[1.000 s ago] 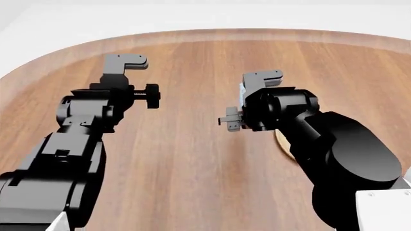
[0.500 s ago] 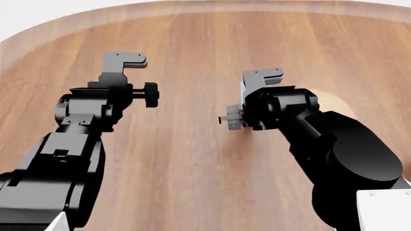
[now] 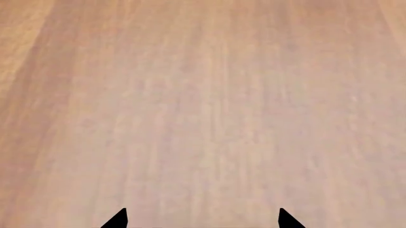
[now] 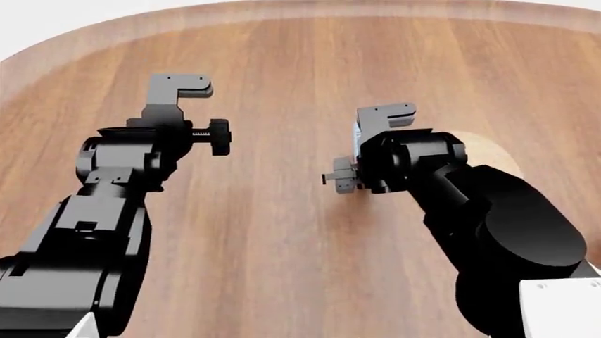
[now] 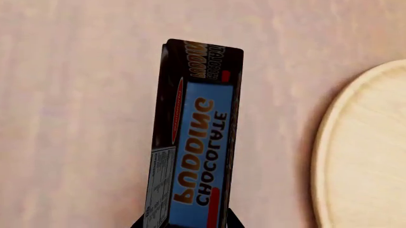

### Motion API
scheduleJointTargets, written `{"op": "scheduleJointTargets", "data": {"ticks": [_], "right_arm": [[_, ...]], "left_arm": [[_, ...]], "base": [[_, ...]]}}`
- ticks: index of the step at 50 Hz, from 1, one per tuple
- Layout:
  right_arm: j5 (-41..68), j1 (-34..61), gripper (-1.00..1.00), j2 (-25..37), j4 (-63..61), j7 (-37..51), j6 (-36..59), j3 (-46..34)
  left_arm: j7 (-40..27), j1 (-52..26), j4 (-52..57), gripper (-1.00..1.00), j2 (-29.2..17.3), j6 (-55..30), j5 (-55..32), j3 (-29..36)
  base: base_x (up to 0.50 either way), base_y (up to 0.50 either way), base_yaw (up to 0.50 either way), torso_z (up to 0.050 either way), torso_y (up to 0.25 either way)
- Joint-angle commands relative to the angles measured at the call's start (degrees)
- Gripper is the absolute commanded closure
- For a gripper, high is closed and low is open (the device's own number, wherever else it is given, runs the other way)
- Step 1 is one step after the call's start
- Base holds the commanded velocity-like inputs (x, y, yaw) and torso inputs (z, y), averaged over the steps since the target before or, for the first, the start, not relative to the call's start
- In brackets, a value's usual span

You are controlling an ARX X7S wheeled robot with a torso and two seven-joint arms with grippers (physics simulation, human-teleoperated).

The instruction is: Put the chocolate pudding to the left of the plate.

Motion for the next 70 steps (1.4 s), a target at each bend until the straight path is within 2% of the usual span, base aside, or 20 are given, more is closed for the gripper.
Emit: {"op": "scheduleJointTargets", "data": {"ticks": [1,27,28,41,48,54,70], "right_arm": [[-1.33,-0.98,1.00,0.00,0.12,-0.65,0.57,0.08],[-1.78,-1.67,1.00,0.00,0.03,-0.50,1.09,0.33],[-1.78,-1.65,-1.00,0.00,0.04,-0.41,1.08,0.36],[-1.72,-1.24,-1.00,0.00,0.17,0.39,0.76,0.26],[-1.40,-0.86,-1.00,0.00,0.18,0.89,0.41,0.29],[-0.42,-0.18,-1.00,0.00,0.23,2.01,-0.33,0.19],[4.36,1.62,-1.00,0.01,0.36,2.80,-2.58,-2.09]], "left_arm": [[0.06,0.01,-0.03,-1.00,-0.25,0.04,-0.33,0.18],[0.10,-0.33,-1.06,-1.00,-0.54,0.59,-0.70,0.44],[0.06,-0.19,-0.75,-1.00,-0.56,0.39,-0.73,0.47],[0.07,0.06,-0.02,-1.00,-0.64,0.04,-0.94,0.55],[-0.05,1.67,4.72,-1.00,-0.99,-2.51,-1.44,0.51],[-0.31,2.59,8.10,-1.00,-1.36,-4.64,-1.98,0.20],[-2.21,10.96,32.86,-1.00,-3.93,-18.36,-5.11,-1.54]], "base": [[0.00,0.00,0.00,0.000,0.000],[0.00,0.00,0.00,0.000,0.000],[0.00,0.00,0.00,0.000,0.000],[0.00,0.00,0.00,0.000,0.000],[0.00,0.00,0.00,0.000,0.000],[0.00,0.00,0.00,-0.001,0.250],[0.00,0.00,0.00,-0.002,0.250]]}}
